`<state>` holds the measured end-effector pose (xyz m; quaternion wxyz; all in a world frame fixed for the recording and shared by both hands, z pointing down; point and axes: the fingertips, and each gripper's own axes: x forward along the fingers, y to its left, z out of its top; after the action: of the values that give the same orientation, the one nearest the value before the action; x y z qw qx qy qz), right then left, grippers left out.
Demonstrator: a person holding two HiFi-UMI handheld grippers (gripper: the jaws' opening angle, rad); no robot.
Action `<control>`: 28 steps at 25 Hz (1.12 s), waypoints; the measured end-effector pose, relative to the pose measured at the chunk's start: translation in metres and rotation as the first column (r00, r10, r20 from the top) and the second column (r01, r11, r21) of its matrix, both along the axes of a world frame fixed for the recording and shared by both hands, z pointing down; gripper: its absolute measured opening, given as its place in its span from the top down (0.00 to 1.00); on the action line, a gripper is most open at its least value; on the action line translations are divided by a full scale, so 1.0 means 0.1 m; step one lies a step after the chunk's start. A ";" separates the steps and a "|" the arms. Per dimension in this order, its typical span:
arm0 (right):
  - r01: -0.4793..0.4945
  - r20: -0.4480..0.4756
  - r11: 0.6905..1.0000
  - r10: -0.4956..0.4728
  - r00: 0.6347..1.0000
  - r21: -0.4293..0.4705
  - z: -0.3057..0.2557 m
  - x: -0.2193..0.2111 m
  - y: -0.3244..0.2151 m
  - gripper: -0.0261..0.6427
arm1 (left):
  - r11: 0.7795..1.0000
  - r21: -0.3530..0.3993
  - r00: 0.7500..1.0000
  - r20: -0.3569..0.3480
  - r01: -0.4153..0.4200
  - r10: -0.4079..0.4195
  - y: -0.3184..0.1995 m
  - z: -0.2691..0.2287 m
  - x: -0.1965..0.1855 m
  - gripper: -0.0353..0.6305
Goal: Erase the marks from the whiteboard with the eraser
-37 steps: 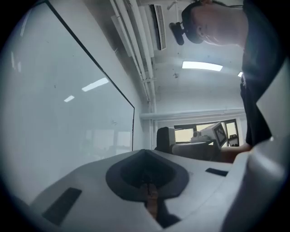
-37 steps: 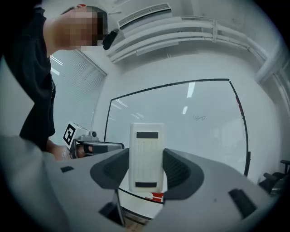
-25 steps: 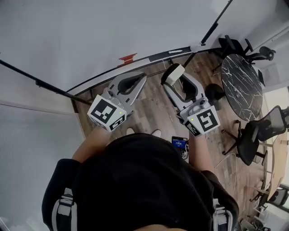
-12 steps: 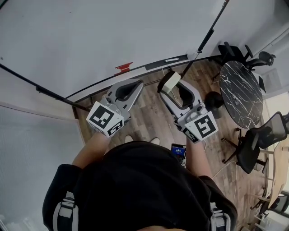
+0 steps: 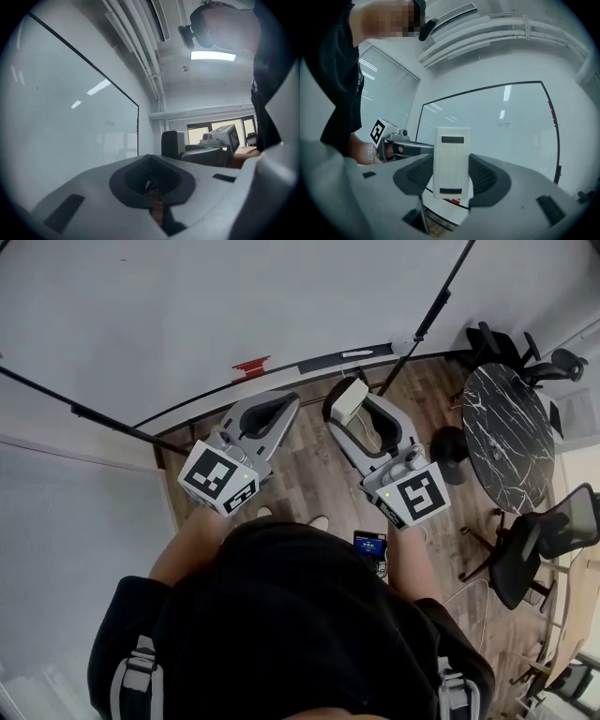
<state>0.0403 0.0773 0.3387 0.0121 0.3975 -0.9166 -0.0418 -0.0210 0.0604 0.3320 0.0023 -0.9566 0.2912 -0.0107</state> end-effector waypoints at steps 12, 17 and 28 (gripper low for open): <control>-0.018 0.012 1.000 0.018 1.000 0.003 0.04 0.09 -0.53 0.61 | 1.000 -0.007 1.000 -0.001 0.020 -0.020 -0.53 0.04 0.07 0.94; -0.029 -0.005 1.000 0.029 1.000 0.005 0.04 0.01 -0.90 0.61 | 1.000 0.011 1.000 -0.014 0.003 -0.003 -0.93 0.03 0.01 0.94; -0.116 -0.009 0.993 0.116 0.993 -0.011 -0.15 -0.18 -2.00 0.61 | 0.997 0.018 0.997 -0.034 -0.074 0.074 -2.02 -0.18 -0.22 0.94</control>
<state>0.0225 -0.1223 0.3237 0.0208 0.4500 -0.8920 -0.0375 -0.0426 -0.1412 0.3142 0.0058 -0.9667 0.2557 0.0087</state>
